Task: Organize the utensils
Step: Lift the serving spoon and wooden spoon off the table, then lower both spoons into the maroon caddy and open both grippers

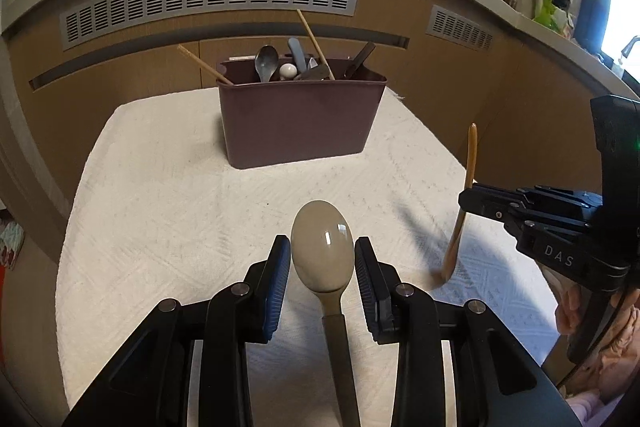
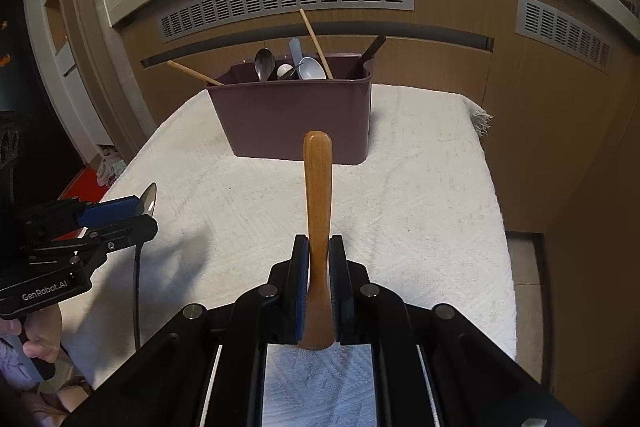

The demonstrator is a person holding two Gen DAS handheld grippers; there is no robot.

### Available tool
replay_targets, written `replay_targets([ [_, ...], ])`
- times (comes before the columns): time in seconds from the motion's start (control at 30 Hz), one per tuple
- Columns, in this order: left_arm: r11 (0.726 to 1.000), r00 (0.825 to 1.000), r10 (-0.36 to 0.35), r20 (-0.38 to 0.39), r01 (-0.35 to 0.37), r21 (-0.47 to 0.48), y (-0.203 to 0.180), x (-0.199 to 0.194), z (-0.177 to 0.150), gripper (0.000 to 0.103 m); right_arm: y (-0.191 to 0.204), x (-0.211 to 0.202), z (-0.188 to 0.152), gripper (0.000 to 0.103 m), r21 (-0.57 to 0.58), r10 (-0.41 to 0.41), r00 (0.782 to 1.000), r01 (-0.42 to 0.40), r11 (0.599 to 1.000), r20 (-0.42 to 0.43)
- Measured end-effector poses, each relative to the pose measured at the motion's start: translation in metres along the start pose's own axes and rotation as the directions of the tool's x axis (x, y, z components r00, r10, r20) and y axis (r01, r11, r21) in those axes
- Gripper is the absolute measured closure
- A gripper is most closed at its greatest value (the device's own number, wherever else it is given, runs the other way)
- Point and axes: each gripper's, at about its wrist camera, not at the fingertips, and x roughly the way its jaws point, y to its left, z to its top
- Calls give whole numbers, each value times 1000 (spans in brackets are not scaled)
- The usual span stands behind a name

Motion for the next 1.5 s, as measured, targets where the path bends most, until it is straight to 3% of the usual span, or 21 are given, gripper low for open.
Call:
replay_targets([
  [0.5, 1000, 996, -10, 93, 9, 15, -10, -27, 17, 69, 3, -12, 6, 95, -8, -5, 999, 5, 1000, 35],
  [0.7, 1000, 985, -9, 173, 5, 24, -13, -39, 40, 69, 4, -16, 17, 95, -14, 4, 998, -3, 1000, 62],
  [0.87, 999, 954, -16, 300, 2, 48, -13, -70, 97, 70, 1, -41, 67, 95, -34, 24, 985, -19, 999, 171],
  [1.03, 989, 881, 43, 471, -103, 103, -15, -99, 167, 70, 2, -78, 144, 95, -88, -15, 941, 48, 995, 338],
  [1.13, 985, 857, 72, 510, -141, 97, -7, -99, 197, 70, 3, -81, 181, 95, -93, -57, 920, 101, 991, 388],
  [1.27, 983, 853, 100, 512, -163, 79, 8, -83, 221, 70, 2, -68, 205, 95, -93, -73, 915, 119, 989, 398],
  [1.5, 980, 867, 151, 475, -193, 39, 30, -46, 220, 70, 1, -33, 214, 95, -95, -67, 928, 109, 990, 365],
])
